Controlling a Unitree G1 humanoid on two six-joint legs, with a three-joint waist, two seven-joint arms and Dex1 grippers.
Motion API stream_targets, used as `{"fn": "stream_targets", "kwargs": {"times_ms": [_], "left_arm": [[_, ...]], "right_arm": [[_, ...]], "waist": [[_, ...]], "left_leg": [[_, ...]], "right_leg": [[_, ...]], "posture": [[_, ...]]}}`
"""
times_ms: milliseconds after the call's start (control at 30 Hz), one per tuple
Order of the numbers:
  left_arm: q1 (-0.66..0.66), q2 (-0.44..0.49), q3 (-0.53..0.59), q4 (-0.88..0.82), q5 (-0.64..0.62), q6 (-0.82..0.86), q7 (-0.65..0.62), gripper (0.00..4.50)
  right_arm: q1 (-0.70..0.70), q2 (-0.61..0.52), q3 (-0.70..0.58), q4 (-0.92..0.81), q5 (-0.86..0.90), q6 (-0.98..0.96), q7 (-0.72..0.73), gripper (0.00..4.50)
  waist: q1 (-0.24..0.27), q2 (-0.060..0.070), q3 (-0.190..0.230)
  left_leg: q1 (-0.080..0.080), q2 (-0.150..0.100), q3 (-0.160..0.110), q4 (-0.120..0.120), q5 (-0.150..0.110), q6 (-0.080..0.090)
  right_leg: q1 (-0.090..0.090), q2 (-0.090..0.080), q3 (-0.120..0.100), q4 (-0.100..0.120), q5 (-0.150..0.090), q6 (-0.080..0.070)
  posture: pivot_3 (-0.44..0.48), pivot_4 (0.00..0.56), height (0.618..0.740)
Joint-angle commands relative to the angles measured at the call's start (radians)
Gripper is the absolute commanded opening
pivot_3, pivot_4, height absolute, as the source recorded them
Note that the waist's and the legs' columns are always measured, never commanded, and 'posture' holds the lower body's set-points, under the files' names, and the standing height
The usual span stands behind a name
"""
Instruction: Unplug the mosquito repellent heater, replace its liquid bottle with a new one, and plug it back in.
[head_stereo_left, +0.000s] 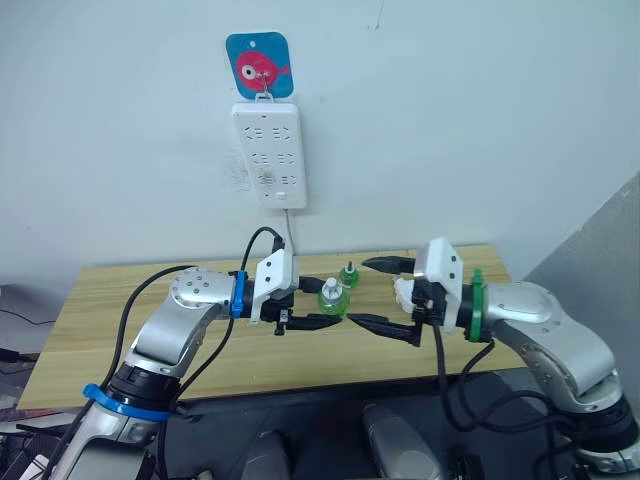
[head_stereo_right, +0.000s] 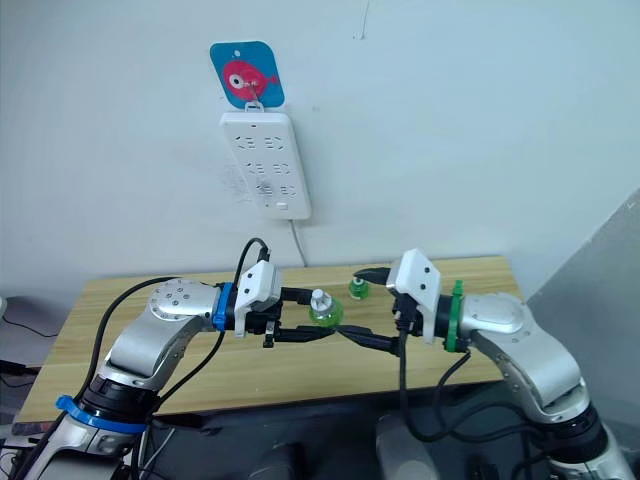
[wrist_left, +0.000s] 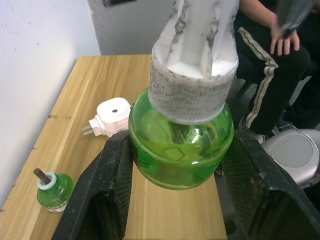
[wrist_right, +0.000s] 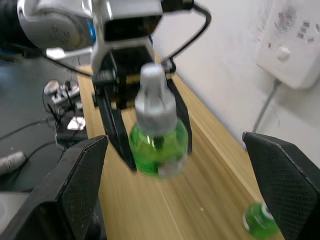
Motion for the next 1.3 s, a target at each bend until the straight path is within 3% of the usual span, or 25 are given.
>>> {"fn": "stream_targets", "kwargs": {"times_ms": [33, 133, 300, 667, 1100, 1200, 1300], "left_arm": [[-0.013, -0.005, 0.006, -0.040, -0.016, 0.003, 0.003, 2.27], [-0.017, -0.013, -0.001, -0.046, -0.018, 0.009, 0.006, 2.27], [-0.010, -0.007, 0.005, -0.053, -0.017, 0.009, -0.005, 2.27], [-0.002, 0.007, 0.019, -0.025, -0.010, -0.015, -0.002, 2.27], [-0.016, 0.009, 0.007, -0.007, -0.003, -0.033, -0.019, 2.27], [-0.016, 0.006, 0.009, -0.006, 0.001, -0.036, -0.016, 2.27], [-0.011, 0.005, 0.008, -0.009, 0.000, -0.035, -0.014, 2.27]], "right_arm": [[-0.050, 0.071, 0.075, 0.026, -0.065, -0.034, -0.069, 4.50], [-0.072, 0.118, 0.117, 0.086, -0.114, -0.073, -0.090, 4.50], [-0.089, 0.138, 0.082, 0.128, -0.107, -0.074, -0.091, 4.50], [-0.017, -0.073, -0.050, 0.009, 0.068, 0.056, 0.051, 4.50], [-0.123, 0.038, 0.021, 0.016, 0.116, 0.142, -0.013, 4.50], [-0.134, 0.053, 0.033, 0.024, 0.119, 0.142, -0.009, 3.90], [-0.136, 0.055, 0.046, 0.029, 0.103, 0.133, -0.003, 2.88]], "waist": [[0.000, 0.000, 0.000], [0.002, 0.000, 0.000], [0.004, 0.000, 0.000], [0.004, 0.000, 0.000], [-0.014, 0.001, -0.001], [-0.018, 0.001, -0.001], [-0.019, 0.001, -0.001]], "left_leg": [[0.000, 0.000, 0.000, 0.000, 0.000, 0.000], [0.000, 0.000, 0.000, 0.000, 0.000, 0.000], [-0.001, 0.000, 0.000, 0.000, 0.000, 0.000], [-0.001, 0.000, 0.000, 0.000, 0.000, 0.000], [-0.001, 0.000, 0.000, 0.000, 0.000, 0.000], [-0.001, 0.000, 0.000, 0.000, 0.000, 0.000], [-0.001, 0.000, 0.000, 0.000, 0.000, 0.000]], "right_leg": [[0.000, 0.000, 0.000, 0.000, 0.000, 0.000], [0.000, 0.000, 0.000, -0.001, 0.000, 0.000], [0.000, -0.001, 0.000, -0.001, 0.000, 0.000], [0.000, -0.001, 0.000, -0.001, 0.000, 0.000], [0.000, 0.000, 0.000, -0.001, 0.000, 0.000], [0.000, 0.000, 0.000, 0.000, 0.000, 0.000], [0.000, 0.000, 0.000, -0.001, 0.000, 0.000]], "posture": [[-0.216, 0.138, 0.740], [-0.215, 0.137, 0.740], [-0.214, 0.136, 0.740], [-0.226, 0.129, 0.740], [-0.223, 0.114, 0.740], [-0.221, 0.114, 0.740], [-0.223, 0.117, 0.740]]}}
